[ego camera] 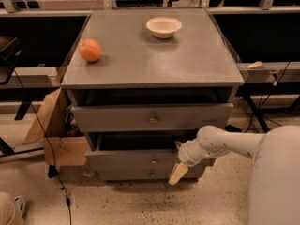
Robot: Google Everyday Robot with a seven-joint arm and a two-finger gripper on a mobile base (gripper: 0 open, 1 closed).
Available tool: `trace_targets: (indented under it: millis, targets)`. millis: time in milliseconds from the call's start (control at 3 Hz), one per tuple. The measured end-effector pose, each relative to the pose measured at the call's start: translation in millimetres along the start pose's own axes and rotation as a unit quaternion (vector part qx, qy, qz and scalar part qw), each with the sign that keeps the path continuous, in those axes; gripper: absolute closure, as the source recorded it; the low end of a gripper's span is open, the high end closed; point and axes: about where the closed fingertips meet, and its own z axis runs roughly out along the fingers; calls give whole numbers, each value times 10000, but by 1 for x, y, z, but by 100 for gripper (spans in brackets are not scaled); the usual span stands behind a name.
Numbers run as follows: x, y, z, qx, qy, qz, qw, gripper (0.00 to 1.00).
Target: Open middle drawer
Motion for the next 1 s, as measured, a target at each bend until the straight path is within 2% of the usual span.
trace_targets:
  millis: [333, 1000]
  targets:
    - [8, 7, 5, -91, 130, -38, 9999, 19]
    - [3, -1, 0, -91, 130, -38, 9999, 65]
